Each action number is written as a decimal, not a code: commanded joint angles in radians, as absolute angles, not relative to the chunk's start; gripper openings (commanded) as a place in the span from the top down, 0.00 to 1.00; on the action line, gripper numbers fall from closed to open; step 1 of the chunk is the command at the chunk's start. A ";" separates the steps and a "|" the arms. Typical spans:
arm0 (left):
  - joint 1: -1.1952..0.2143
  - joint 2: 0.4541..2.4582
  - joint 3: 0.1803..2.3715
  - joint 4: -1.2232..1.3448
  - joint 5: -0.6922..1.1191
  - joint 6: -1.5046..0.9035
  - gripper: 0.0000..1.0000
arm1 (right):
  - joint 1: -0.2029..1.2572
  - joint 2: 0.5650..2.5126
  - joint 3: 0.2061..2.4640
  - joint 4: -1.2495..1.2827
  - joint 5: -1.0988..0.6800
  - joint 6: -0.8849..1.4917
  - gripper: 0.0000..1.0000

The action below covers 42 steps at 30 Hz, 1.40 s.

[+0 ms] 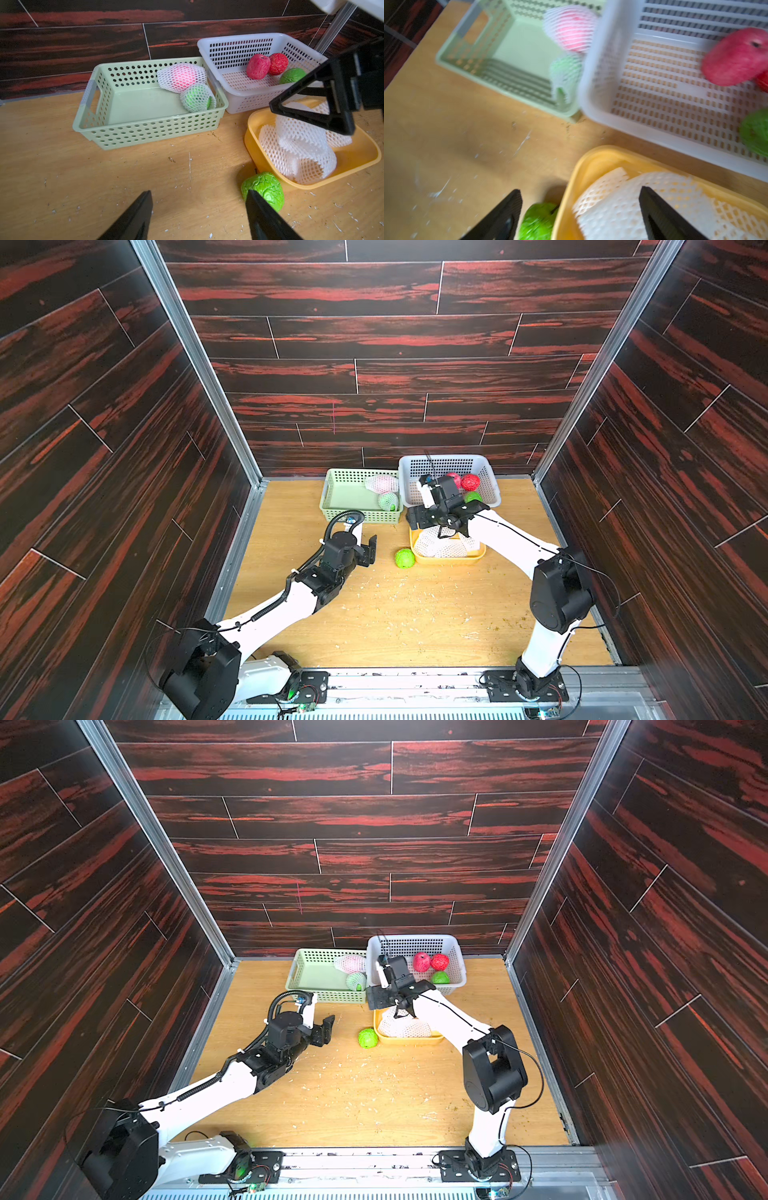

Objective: Remove foam nets from apples
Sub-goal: Place the foam net into the storage box, then pick up the apple from the center of the board.

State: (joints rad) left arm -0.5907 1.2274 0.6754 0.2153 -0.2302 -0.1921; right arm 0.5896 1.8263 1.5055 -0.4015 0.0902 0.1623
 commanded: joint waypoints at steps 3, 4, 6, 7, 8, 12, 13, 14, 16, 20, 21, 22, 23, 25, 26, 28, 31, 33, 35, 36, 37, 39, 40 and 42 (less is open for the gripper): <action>-0.588 1.140 0.600 0.143 -0.259 -0.243 0.24 | 0.685 1.860 1.607 -0.656 -0.023 0.045 0.08; -0.588 1.129 0.587 0.143 -0.264 -0.245 0.24 | 0.707 1.891 1.634 -0.701 -0.002 0.036 0.08; -0.585 1.116 0.575 0.130 -0.275 -0.247 0.24 | 0.734 1.950 1.675 -0.772 0.038 0.037 0.08; -0.585 1.113 0.573 0.126 -0.281 -0.249 0.24 | 0.743 1.980 1.698 -0.799 0.058 0.047 0.08; -0.584 1.111 0.571 0.124 -0.285 -0.250 0.24 | 0.750 2.006 1.717 -0.822 0.079 0.062 0.08; -0.583 1.112 0.571 0.129 -0.284 -0.249 0.24 | 0.763 2.082 1.770 -0.871 0.144 0.117 0.09; -0.581 1.114 0.572 0.129 -0.280 -0.249 0.24 | 0.764 2.099 1.787 -0.886 0.147 0.128 0.09; -0.581 1.114 0.572 0.127 -0.278 -0.247 0.24 | 0.764 2.114 1.794 -0.890 0.145 0.134 0.09; -0.581 1.116 0.571 0.129 -0.279 -0.247 0.24 | 0.766 2.139 1.807 -0.899 0.134 0.136 0.09; -0.580 1.117 0.568 0.129 -0.287 -0.248 0.24 | 0.765 2.169 1.811 -0.890 0.129 0.129 0.09; -0.580 1.118 0.565 0.130 -0.287 -0.248 0.24 | 0.765 2.176 1.815 -0.892 0.130 0.126 0.09; -0.580 1.118 0.565 0.130 -0.287 -0.248 0.24 | 0.766 2.181 1.817 -0.893 0.132 0.124 0.09; -0.579 1.121 0.563 0.132 -0.287 -0.250 0.24 | 0.766 2.185 1.816 -0.893 0.135 0.123 0.09; -0.580 1.126 0.563 0.130 -0.293 -0.253 0.24 | 0.765 2.194 1.822 -0.901 0.145 0.127 0.09; -0.579 1.127 0.563 0.128 -0.296 -0.255 0.24 | 0.764 2.201 1.827 -0.910 0.151 0.130 0.09; -0.579 1.131 0.566 0.123 -0.296 -0.254 0.24 | 0.765 2.205 1.833 -0.928 0.145 0.133 0.09; -0.580 1.136 0.569 0.122 -0.297 -0.251 0.24 | 0.764 2.198 1.827 -0.954 0.126 0.143 0.08; -0.580 1.141 0.571 0.121 -0.296 -0.248 0.24 | 0.767 2.193 1.815 -0.968 0.123 0.144 0.08; -0.581 1.147 0.571 0.126 -0.293 -0.250 0.24 | 0.769 2.183 1.788 -0.969 0.120 0.141 0.08; -0.580 1.151 0.571 0.129 -0.292 -0.248 0.24 | 0.771 2.176 1.772 -0.966 0.120 0.134 0.07; -0.580 1.155 0.570 0.132 -0.290 -0.250 0.24 | 0.773 2.170 1.760 -0.959 0.123 0.125 0.07; -0.580 1.162 0.569 0.138 -0.287 -0.251 0.24 | 0.777 2.169 1.748 -0.951 0.131 0.119 0.07; -0.580 1.164 0.570 0.140 -0.285 -0.252 0.24 | 0.778 2.173 1.749 -0.955 0.127 0.113 0.07; -0.580 1.167 0.574 0.141 -0.284 -0.252 0.24 | 0.785 2.179 1.739 -0.949 0.113 0.096 0.07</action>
